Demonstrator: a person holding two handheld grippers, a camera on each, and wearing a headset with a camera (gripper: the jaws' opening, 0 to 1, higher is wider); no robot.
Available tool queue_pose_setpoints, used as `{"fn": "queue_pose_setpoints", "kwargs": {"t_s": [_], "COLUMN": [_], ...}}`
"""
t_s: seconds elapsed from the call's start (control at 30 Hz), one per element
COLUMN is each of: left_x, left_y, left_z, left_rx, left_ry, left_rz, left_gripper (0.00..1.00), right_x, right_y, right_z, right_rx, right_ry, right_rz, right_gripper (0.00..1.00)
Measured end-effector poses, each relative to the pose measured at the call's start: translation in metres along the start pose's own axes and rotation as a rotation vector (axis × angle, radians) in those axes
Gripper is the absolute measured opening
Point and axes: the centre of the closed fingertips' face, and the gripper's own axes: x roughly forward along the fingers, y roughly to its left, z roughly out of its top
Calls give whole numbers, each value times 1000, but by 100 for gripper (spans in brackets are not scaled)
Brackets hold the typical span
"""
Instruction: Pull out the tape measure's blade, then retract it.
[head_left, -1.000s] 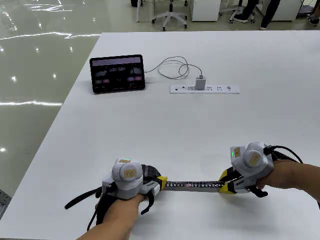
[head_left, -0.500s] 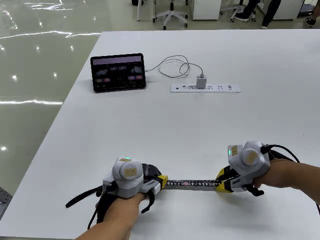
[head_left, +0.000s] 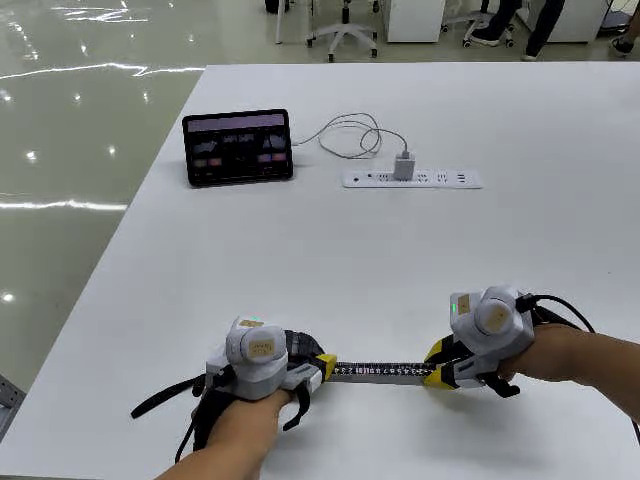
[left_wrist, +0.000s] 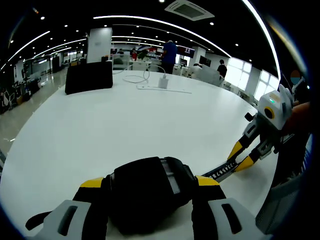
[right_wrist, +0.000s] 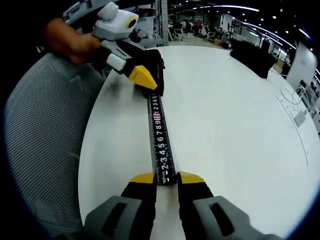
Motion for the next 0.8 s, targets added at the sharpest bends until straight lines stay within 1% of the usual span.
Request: {"fn": "queue_pose_setpoints", "kwargs": {"t_s": [0.17,0.8], "left_x": [0,0], "left_y": [0,0], "left_z": [0,0], "left_rx": [1,2], "left_ry": [1,2], "left_rz": [-1,-3], "left_gripper": [65,65], "right_x": [2,9], "right_y": [0,1], "right_z": [3,12], "right_rx": [-5,-23], "right_ry": [-4,-26], "right_rz": [3,-12], "right_gripper": [12,12]}}
